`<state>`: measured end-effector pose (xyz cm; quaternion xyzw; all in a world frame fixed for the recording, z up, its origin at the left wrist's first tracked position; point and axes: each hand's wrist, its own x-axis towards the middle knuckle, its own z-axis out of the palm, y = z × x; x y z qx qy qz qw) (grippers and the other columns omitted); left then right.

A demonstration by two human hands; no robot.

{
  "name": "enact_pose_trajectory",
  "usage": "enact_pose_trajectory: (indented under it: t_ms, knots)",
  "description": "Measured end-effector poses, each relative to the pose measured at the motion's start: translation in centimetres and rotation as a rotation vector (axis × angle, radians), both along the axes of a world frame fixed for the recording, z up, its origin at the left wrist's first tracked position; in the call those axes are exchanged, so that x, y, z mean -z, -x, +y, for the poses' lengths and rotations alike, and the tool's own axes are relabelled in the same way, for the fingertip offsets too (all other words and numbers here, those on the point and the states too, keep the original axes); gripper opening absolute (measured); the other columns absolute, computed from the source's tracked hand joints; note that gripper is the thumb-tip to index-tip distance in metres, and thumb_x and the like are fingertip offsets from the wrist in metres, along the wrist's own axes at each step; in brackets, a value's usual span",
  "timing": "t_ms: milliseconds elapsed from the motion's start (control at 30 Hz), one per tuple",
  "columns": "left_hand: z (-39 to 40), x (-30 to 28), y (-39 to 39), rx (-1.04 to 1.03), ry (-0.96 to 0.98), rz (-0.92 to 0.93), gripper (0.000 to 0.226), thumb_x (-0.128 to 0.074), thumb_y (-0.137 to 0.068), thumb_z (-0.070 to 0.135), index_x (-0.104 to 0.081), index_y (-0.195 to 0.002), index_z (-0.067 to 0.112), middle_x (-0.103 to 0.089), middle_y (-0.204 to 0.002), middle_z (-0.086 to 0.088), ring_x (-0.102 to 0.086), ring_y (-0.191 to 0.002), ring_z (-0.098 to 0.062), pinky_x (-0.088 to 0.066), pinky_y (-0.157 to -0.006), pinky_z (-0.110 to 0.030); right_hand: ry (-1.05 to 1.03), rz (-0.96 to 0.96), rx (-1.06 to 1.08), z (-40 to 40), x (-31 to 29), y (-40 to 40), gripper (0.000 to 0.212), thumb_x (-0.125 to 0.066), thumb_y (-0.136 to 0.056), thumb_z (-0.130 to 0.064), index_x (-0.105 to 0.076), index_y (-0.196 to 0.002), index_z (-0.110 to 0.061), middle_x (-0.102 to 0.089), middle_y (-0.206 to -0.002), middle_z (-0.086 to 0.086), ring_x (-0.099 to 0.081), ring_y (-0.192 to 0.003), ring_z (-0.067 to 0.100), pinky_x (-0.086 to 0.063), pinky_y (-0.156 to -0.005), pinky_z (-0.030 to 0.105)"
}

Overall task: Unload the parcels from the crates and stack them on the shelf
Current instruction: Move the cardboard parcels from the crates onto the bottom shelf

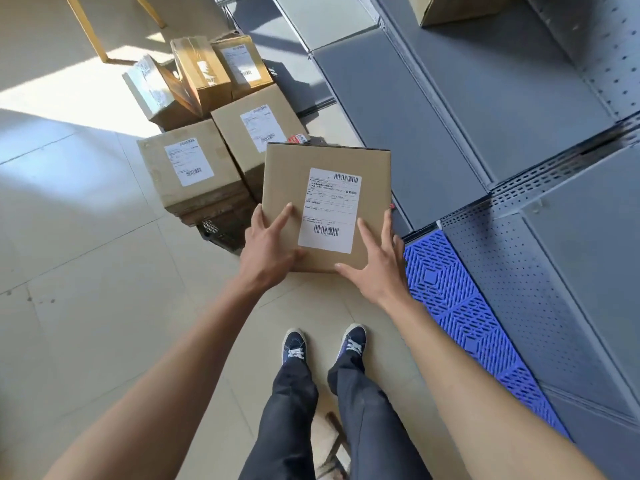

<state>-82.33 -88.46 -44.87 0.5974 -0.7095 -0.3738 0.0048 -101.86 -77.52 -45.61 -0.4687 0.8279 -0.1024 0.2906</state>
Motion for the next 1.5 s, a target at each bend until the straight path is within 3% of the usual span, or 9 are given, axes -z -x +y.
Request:
enact_pose_trajectory:
  t_ms: [200, 467, 700, 900, 1500]
  knots:
    - [2.7, 1.8, 2.8, 0.108, -0.025, 0.014, 0.089, -0.077, -0.085, 0.036, -0.024, -0.156, 0.049, -0.003, -0.168, -0.005, -0.019, -0.149, -0.030, -0.034, -0.115, -0.048, -0.022, 0.002, 0.135, 4.8, 1.6, 1.2, 0.099, -0.076, -0.080, -0.057, -0.018, -0.158, -0.040, 0.024, -0.165, -0.009, -0.007, -0.150, 0.041, -0.018, -0.120, 0.054]
    - [8.7, 3.3, 9.4, 0.182, -0.013, 0.035, 0.091, -0.079, -0.084, 0.036, -0.024, -0.155, 0.051, -0.001, -0.168, -0.006, -0.022, -0.147, -0.033, -0.039, -0.112, -0.051, 0.035, 0.003, 0.257, 12.3, 3.1, 6.4, 0.099, -0.080, -0.077, -0.053, -0.023, -0.157, -0.040, 0.020, -0.166, -0.011, -0.009, -0.150, 0.039, -0.024, -0.117, 0.057]
    - [15.5, 7.9, 16.6, 0.232, -0.016, 0.064, 0.092, -0.078, -0.084, 0.033, -0.023, -0.154, 0.054, 0.000, -0.169, -0.003, -0.021, -0.147, -0.030, -0.042, -0.109, -0.051, 0.039, 0.028, 0.297, 19.9, 6.7, 13.1, 0.098, -0.080, -0.078, -0.051, -0.023, -0.157, -0.039, 0.020, -0.166, -0.012, -0.008, -0.149, 0.034, -0.026, -0.116, 0.055]
    - [19.3, 12.0, 19.8, 0.307, -0.043, 0.067, 0.093, -0.077, -0.084, 0.034, -0.019, -0.154, 0.056, 0.004, -0.169, 0.003, -0.021, -0.146, -0.027, -0.040, -0.107, -0.045, 0.042, 0.005, 0.373, 24.7, 11.1, 15.4, 0.100, -0.081, -0.076, -0.050, -0.024, -0.157, -0.040, 0.020, -0.165, -0.014, -0.009, -0.150, 0.038, -0.028, -0.115, 0.059]
    - [20.8, 27.2, 22.9, 0.477, -0.037, 0.071, 0.093, -0.075, -0.085, 0.041, -0.016, -0.155, 0.054, 0.006, -0.168, 0.002, -0.021, -0.145, -0.028, -0.043, -0.107, -0.051, 0.018, 0.035, 0.485, 28.0, 25.7, 16.8, 0.099, -0.081, -0.077, -0.051, -0.024, -0.157, -0.041, 0.017, -0.166, -0.013, -0.009, -0.150, 0.034, -0.025, -0.118, 0.054]
